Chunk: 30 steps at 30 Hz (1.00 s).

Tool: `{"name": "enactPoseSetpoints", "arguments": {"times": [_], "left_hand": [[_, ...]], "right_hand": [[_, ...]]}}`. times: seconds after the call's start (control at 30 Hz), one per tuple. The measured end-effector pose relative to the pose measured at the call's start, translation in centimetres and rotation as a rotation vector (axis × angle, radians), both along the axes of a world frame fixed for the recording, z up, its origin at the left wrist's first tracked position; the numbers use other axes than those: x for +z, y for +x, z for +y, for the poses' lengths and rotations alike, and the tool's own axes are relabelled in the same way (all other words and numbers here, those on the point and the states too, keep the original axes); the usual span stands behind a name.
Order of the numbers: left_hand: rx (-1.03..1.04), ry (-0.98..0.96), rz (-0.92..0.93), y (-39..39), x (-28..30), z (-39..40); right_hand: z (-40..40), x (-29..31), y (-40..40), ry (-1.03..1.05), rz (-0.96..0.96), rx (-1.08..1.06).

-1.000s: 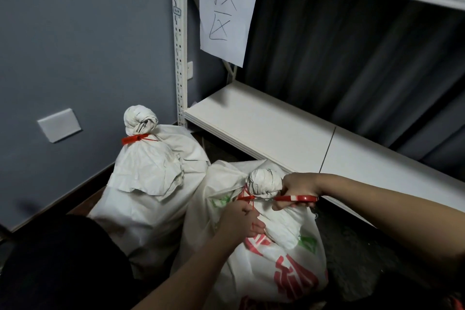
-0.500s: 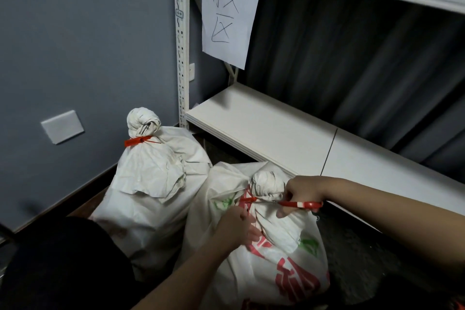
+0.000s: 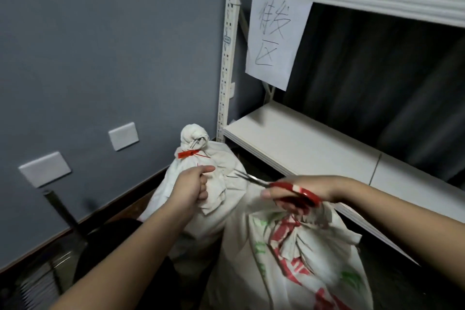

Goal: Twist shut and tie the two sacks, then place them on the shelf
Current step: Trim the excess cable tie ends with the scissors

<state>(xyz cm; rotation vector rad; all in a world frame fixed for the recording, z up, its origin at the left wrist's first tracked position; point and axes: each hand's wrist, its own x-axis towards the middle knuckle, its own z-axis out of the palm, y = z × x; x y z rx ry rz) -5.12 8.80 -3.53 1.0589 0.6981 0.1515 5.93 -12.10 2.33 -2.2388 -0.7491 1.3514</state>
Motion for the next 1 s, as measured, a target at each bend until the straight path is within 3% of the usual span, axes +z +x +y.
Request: {"name": "enactPoseSetpoints", "arguments": {"times": [0.07,0.13,0.27,0.4,0.53,0.73,0.87,1.0], "left_hand": [[0.063,-0.111,0.001,1.0,0.1,0.8],[0.121,-0.265,-0.015,2.0,0.4,1.4],[0.145,-0.497,-0.041,4.2,1.4,2.5],[0.24,-0.6,-0.055,5.7,1.2,3.2],[0.204,-0.569,-0.054,4.6,0.4,2.1],[0.185,-0.49,0.015,1.9,-1.0,0.5],[0.165,-0.33,0.026,1.0,-1.8,0.1],[0.142,-0.313,-0.018,0.6,-1.9,0.1]], "right_hand": [[2.5,0.7,0.2,0.124,-0.028,-0.09],[5.2,1.6,0.8,0.117,-0.167,-0.063],[8.4,2.0,2.5,0.01,-0.269,-0.025],[9.4,1.5,3.7,-0.103,-0.328,0.0],[11.1,2.0,4.6,-0.194,-0.293,0.068],[15.2,2.3,4.4,-0.526,-0.256,0.245],[17.2,2.1,4.0,-0.597,-0.277,0.335],[18.7,1.9,3.7,-0.666,-0.339,0.421]]}}
